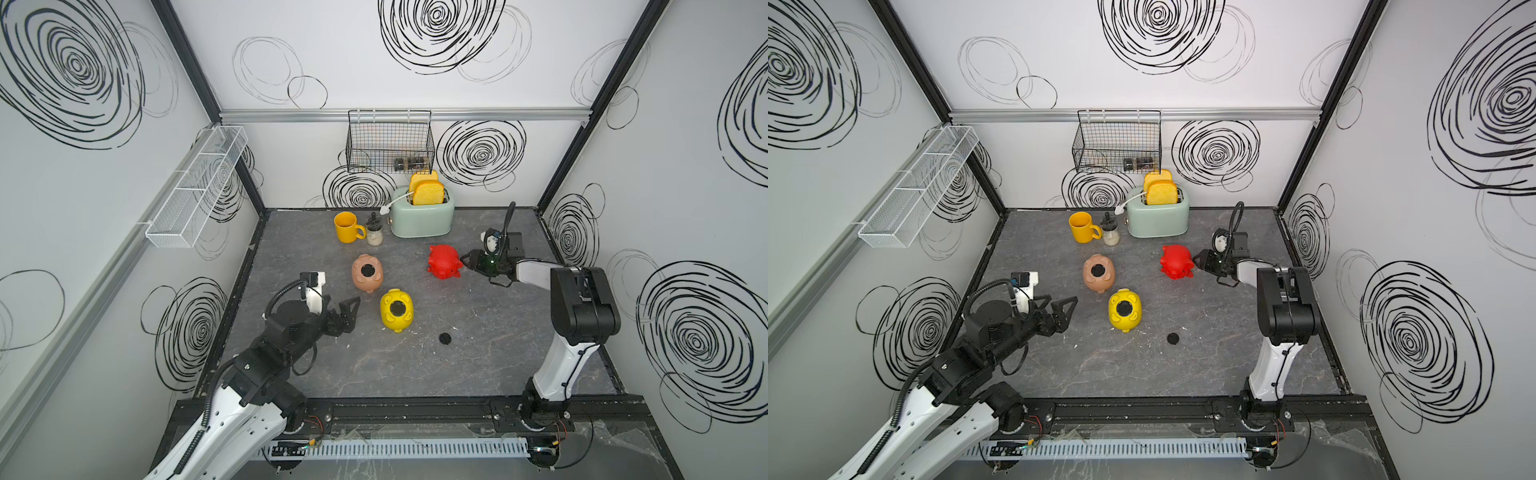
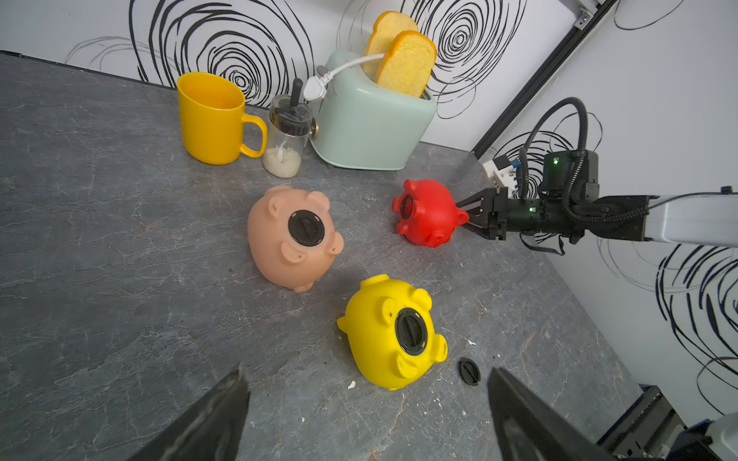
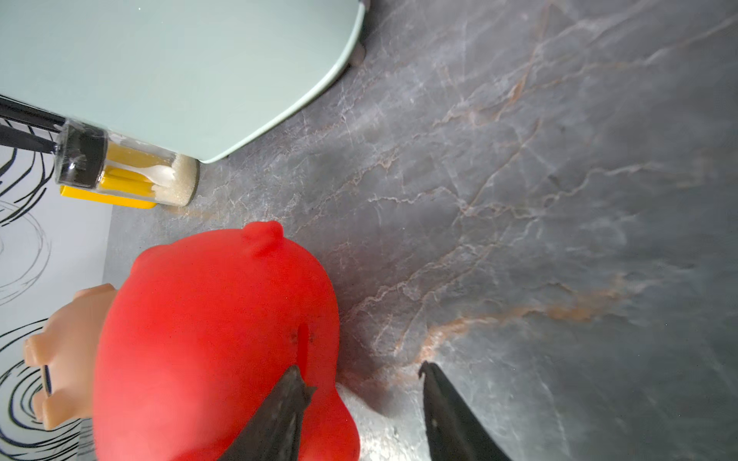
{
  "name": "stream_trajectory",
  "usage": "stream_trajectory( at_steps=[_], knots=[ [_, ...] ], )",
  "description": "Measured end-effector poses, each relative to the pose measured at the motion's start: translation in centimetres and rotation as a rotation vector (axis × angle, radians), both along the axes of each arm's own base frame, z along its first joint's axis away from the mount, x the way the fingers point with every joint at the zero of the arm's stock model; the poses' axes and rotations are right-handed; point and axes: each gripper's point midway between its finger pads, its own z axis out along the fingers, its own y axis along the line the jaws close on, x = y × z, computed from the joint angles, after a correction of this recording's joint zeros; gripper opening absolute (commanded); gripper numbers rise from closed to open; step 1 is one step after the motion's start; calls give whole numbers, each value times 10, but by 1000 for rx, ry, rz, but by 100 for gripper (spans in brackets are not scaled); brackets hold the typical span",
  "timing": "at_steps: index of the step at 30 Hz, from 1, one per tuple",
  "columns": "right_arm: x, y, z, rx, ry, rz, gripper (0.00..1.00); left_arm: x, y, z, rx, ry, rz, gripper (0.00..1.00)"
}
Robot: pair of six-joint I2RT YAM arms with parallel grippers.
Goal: Close piggy banks
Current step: Turn over the piggy bank at the center of the board.
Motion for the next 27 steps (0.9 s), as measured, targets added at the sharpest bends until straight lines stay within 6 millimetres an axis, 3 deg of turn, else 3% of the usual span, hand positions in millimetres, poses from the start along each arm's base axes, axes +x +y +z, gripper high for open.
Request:
stream_trajectory(
  at_steps=[7,10,12,18,20,27],
  knots=[
    [-1,-10,57,-107,-173,-60,79,0,0,0,0,-1,0,96],
    [-2,6,80,-189,-261,-48,89,0,0,0,-1,-1,-1,96],
    [-6,28,93,-244,-328,-15,100,0,0,0,-1,-1,-1,96],
    [-20,83,129,-396,-543,79,98,0,0,0,-1,-2,0,96],
    [-23,93,134,-424,-592,92,98,-1,0,1,-3,-4,-1,96],
    [-21,85,132,-405,-617,83,98,-1,0,3,-6,-10,-2,96]
  ],
)
